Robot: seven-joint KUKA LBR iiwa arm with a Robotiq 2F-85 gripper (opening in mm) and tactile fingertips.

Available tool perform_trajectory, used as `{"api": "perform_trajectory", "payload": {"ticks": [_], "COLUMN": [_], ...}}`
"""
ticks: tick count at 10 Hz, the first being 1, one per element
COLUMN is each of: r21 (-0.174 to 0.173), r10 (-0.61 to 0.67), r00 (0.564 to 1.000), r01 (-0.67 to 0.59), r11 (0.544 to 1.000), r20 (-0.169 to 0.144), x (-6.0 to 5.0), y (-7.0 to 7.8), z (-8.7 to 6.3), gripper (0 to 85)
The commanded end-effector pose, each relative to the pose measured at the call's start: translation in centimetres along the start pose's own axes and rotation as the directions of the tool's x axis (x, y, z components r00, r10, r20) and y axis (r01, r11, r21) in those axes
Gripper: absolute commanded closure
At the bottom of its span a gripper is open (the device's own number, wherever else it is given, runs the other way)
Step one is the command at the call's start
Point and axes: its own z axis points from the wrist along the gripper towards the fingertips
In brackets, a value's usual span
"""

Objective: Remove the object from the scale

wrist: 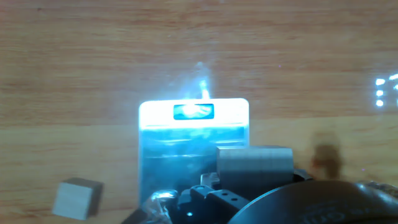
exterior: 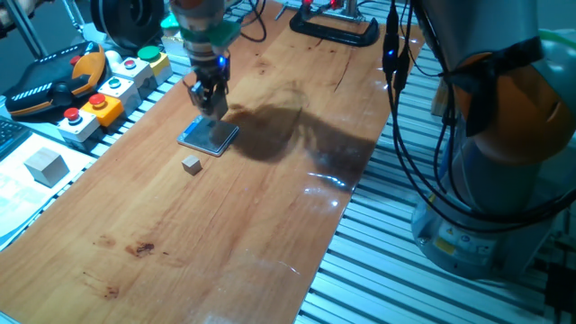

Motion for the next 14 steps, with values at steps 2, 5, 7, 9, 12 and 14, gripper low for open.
{"api": "perform_trajectory", "payload": {"ticks": [2, 5, 7, 9, 12, 14], "r21": [-0.002, -0.014, -0.019, -0.018, -0.018, -0.016], "r10": [-0.005, 0.007, 0.012, 0.010, 0.009, 0.014], "r00": [1.000, 1.000, 1.000, 1.000, 1.000, 1.000], "r01": [0.005, -0.007, -0.012, -0.010, -0.009, -0.013], "r11": [1.000, 1.000, 1.000, 1.000, 1.000, 1.000], "r20": [0.005, 0.004, -0.001, 0.002, 0.000, 0.017], "x": [0.5, 1.4, 1.7, 1.7, 1.6, 1.5], "y": [-3.1, -4.9, -5.3, -5.5, -5.4, -5.4], "z": [0.6, 1.9, 2.7, 3.5, 3.8, 4.1], "gripper": [84.3, 84.3, 84.3, 84.3, 84.3, 58.0]}}
